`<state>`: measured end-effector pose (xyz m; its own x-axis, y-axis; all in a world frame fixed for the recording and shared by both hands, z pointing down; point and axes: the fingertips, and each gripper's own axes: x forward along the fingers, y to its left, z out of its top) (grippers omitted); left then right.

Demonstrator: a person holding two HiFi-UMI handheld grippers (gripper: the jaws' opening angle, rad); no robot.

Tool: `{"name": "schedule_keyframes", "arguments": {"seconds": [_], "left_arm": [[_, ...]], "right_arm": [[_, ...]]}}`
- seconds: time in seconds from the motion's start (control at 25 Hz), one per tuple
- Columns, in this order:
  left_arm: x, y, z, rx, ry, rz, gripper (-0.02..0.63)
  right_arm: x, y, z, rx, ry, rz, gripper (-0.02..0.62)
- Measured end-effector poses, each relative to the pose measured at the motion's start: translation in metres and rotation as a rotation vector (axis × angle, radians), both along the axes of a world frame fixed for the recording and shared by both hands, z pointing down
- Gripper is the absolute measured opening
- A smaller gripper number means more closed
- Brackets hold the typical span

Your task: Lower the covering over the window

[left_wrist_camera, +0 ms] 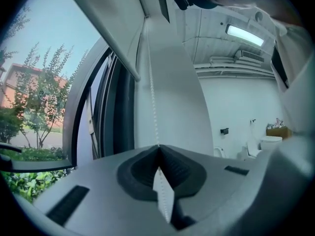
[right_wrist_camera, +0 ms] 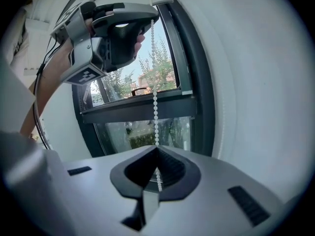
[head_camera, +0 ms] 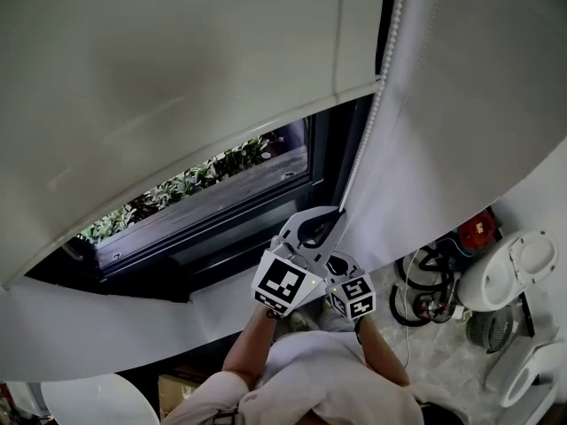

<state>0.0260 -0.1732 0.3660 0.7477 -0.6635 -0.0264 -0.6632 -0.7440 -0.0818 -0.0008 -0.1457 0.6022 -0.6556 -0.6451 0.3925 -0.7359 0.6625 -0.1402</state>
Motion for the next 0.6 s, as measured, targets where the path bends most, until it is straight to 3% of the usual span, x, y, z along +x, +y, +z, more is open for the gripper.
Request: {"name": "schedule_keyframes", "arguments": {"seconds": [0.6], "left_arm": [[-0.002,0.005,0.063,-0.095,-0.021,-0.014,0.014]], "right_arm": [[0.003,0.010,0.063,-0.119,0.087,-0.013,-0.005]]}}
